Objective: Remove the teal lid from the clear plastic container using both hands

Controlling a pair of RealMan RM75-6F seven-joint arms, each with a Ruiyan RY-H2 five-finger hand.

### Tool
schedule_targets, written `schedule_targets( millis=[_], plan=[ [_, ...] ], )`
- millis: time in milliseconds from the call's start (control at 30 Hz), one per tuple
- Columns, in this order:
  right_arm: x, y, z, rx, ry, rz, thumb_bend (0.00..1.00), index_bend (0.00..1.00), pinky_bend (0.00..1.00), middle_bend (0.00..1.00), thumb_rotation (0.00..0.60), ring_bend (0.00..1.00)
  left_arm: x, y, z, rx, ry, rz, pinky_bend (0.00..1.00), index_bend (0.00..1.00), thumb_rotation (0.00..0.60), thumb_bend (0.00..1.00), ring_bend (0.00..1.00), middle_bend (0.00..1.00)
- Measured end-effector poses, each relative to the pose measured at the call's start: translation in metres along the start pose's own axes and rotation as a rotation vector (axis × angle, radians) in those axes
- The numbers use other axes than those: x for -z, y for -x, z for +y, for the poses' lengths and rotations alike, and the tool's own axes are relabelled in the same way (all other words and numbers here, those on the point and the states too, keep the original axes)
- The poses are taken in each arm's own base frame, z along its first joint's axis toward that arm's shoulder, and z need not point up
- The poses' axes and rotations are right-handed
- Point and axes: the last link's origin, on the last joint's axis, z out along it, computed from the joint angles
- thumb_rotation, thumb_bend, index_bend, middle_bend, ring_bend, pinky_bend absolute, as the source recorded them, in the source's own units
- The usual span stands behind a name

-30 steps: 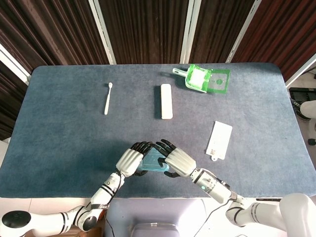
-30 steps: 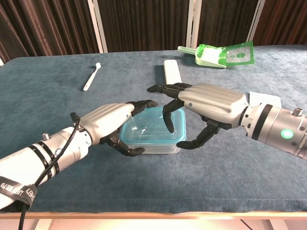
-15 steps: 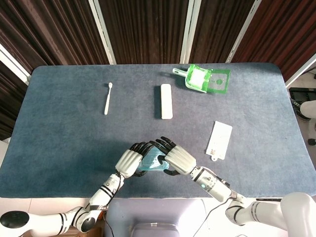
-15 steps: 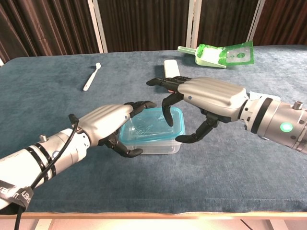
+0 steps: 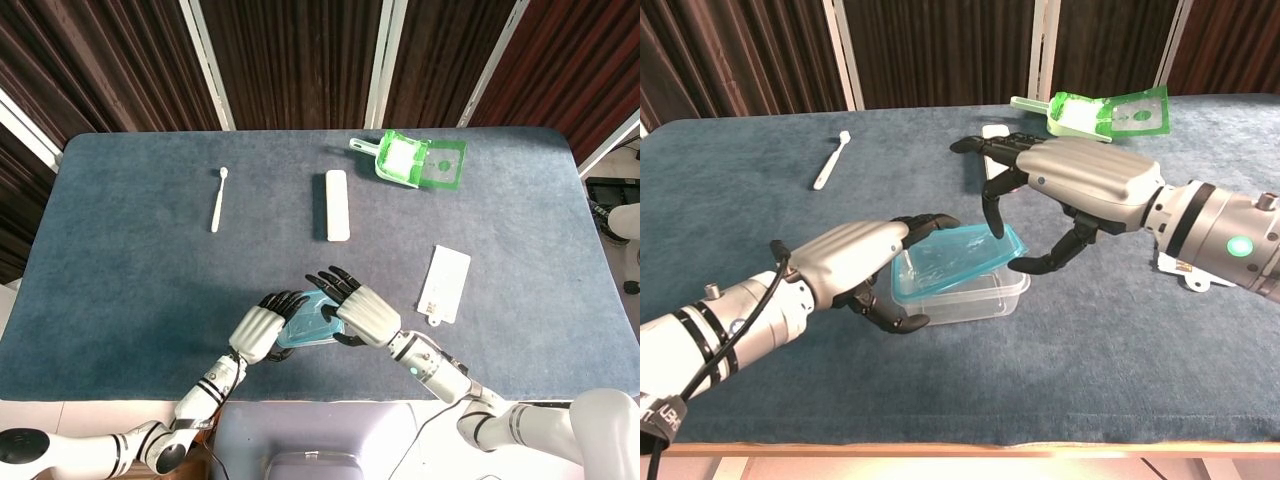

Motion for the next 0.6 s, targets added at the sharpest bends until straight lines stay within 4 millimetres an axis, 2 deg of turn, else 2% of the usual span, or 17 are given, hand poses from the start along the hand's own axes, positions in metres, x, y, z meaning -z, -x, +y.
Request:
schedule_targets(
  millis=[400, 600],
  plan=[
    [-0.001, 0.010, 0.003, 0.034, -0.029, 0.015, 0.45, 0.65, 0.00, 0.11, 0.600, 0.00, 0.009, -0.007, -0.005, 0.042, 0.012, 0.009, 0.52, 0.00, 0.600, 0.29, 0.51, 0.71],
    [-0.005, 0.016, -0.005, 0.021, -0.050, 0.021, 0.47, 0.69, 0.00, 0.13, 0.600, 0.00, 0.011, -0.008, -0.005, 0.049, 0.022, 0.019, 0.51, 0.00, 0.600, 0.29, 0.50, 0.70]
  ],
)
